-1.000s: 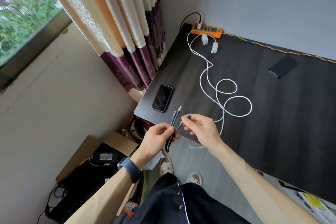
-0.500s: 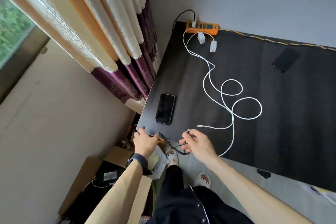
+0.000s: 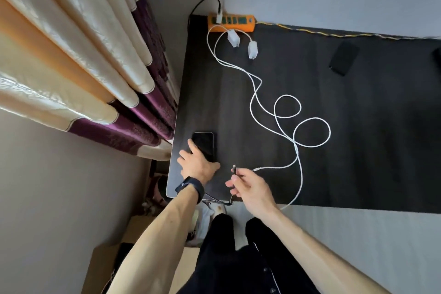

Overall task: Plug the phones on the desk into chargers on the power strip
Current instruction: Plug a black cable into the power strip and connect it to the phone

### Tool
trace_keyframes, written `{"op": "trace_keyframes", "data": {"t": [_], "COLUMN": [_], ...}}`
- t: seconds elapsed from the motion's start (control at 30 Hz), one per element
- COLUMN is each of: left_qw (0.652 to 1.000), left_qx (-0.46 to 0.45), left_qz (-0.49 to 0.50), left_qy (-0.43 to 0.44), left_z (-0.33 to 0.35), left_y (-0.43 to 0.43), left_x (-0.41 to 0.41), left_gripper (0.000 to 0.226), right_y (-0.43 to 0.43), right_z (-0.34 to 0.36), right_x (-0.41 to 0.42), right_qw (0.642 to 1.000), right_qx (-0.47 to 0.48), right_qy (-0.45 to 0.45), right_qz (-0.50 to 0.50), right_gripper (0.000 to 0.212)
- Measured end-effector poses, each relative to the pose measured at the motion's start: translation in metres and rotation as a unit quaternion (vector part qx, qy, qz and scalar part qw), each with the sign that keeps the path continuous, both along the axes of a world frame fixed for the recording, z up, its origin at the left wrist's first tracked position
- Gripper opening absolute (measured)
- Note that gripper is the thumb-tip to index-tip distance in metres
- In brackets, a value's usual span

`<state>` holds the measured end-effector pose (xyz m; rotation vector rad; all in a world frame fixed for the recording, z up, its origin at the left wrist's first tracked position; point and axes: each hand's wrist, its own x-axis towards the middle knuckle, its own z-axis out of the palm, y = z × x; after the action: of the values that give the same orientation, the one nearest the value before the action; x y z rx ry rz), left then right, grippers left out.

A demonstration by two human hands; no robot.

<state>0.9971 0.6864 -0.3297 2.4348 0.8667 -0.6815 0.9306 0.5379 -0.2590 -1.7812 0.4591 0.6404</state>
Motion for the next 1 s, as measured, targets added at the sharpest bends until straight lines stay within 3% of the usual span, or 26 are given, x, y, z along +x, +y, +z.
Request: {"op": "trace_keyframes", "data": {"t": [0.03,0.07,0.13,0.17,0.2,0.27,0.37,0.53,0.77,1.0], "left_qw": [0.995,0.968,0.838,0.768,0.721,0.687,0.677,0.714,0.736,0.763], "left_qx": [-0.076,-0.196,-0.447,-0.529,-0.575,-0.607,-0.618,-0.605,-0.579,-0.551], "left_qz": [0.065,0.155,0.312,0.354,0.379,0.391,0.391,0.344,0.344,0.333], "left_qy": [0.013,0.019,0.040,0.064,0.074,0.079,0.085,0.080,0.062,0.051], "left_z": [0.003,0.012,0.035,0.048,0.059,0.077,0.089,0.100,0.109,0.110], "left_y": [0.005,0.009,0.019,0.022,0.025,0.027,0.026,0.026,0.024,0.013], "left_x": [0.006,0.012,0.016,0.015,0.014,0.010,0.007,0.011,0.013,0.017], "left_gripper": [0.110,0.096,0.046,0.031,0.029,0.032,0.035,0.055,0.029,0.031], "right_y": [0.000,0.000,0.002,0.004,0.005,0.008,0.007,0.006,0.002,-0.005], "right_z": [0.002,0.005,0.012,0.017,0.021,0.032,0.040,0.045,0.044,0.046], "right_x": [0.000,0.000,0.001,0.001,0.001,0.002,0.005,0.014,0.015,0.022], "right_qw": [1.000,1.000,0.999,0.997,0.995,0.989,0.979,0.949,0.940,0.936], "right_qx": [0.002,0.001,-0.018,-0.034,-0.050,-0.084,-0.114,-0.161,-0.161,-0.179], "right_qy": [-0.007,-0.017,-0.049,-0.066,-0.084,-0.121,-0.166,-0.266,-0.290,-0.290], "right_qz": [-0.014,-0.020,-0.014,-0.009,-0.007,0.003,0.022,0.050,0.076,0.089], "right_gripper": [0.009,0.007,0.007,0.007,0.006,0.005,0.007,0.005,0.008,0.011]}}
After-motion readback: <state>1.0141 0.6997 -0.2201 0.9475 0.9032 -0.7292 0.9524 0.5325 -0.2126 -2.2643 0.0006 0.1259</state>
